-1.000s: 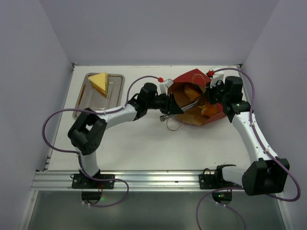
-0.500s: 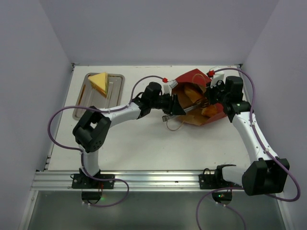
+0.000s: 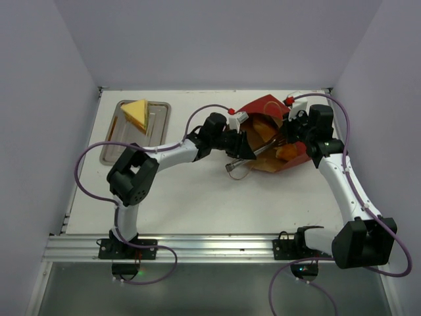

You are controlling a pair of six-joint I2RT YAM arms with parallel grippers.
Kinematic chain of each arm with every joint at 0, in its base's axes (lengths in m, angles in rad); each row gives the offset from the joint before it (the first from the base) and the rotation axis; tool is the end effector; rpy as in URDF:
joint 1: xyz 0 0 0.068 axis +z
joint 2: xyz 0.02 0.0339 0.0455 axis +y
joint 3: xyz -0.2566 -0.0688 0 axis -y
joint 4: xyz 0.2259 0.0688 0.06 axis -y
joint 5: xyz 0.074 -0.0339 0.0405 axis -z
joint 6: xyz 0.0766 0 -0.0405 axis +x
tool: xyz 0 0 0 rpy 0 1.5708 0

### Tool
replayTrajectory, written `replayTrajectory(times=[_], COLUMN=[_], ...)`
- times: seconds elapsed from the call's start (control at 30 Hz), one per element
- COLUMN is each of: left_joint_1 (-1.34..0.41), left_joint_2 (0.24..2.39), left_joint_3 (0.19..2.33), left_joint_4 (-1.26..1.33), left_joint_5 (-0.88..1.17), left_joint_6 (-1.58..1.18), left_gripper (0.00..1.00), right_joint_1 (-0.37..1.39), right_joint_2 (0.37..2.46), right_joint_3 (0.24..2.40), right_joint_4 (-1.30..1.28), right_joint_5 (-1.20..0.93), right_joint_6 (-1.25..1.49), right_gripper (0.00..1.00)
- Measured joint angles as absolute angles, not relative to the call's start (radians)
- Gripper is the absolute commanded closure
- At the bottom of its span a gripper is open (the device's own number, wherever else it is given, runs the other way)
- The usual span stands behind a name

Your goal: Take the fake bread out of the paper bag

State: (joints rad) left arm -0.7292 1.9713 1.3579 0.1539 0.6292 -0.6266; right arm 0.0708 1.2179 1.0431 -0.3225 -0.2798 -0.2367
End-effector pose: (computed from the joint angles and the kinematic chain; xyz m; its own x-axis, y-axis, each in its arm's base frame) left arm 0.3138 -0.3409 0.2085 -0.8144 0.0919 -0.5730 0.5610 0.3770 -0.7370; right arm 0.2917 0.0419 0.3037 -0.3899 -0.2536 -0.8853 -0.4130 0.9074 -0.0780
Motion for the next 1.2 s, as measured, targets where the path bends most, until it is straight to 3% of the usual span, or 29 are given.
replayTrajectory(times=[0.03, 0.07, 0.27, 1.2], left_joint_1=[-0.73, -0.73, -0.735, -0.644], left_joint_2=[1.971, 1.971, 1.971, 1.71], left_joint_3=[1.358, 1.358, 1.357, 1.137], left_joint_4=[0.148, 0.145, 0.136, 0.109], left_joint_5=[0.63, 0.632, 0.632, 0.564], left_joint_6=[-0.624, -0.622, -0.607, -0.61], left_gripper=[0.69, 0.82, 1.0, 1.0], right_joint_1=[0.071, 0.071, 0.07, 0.058], right_joint_2=[1.218, 1.218, 1.218, 1.216], right_joint_3=[1.043, 1.043, 1.043, 1.043], right_joint_4=[-0.323, -0.323, -0.323, -0.322], right_joint_5=[-0.28, -0.28, -0.28, -0.284], right_joint_6=[-0.237, -0.237, -0.237, -0.236], right_gripper=[1.0, 1.0, 1.0, 1.0])
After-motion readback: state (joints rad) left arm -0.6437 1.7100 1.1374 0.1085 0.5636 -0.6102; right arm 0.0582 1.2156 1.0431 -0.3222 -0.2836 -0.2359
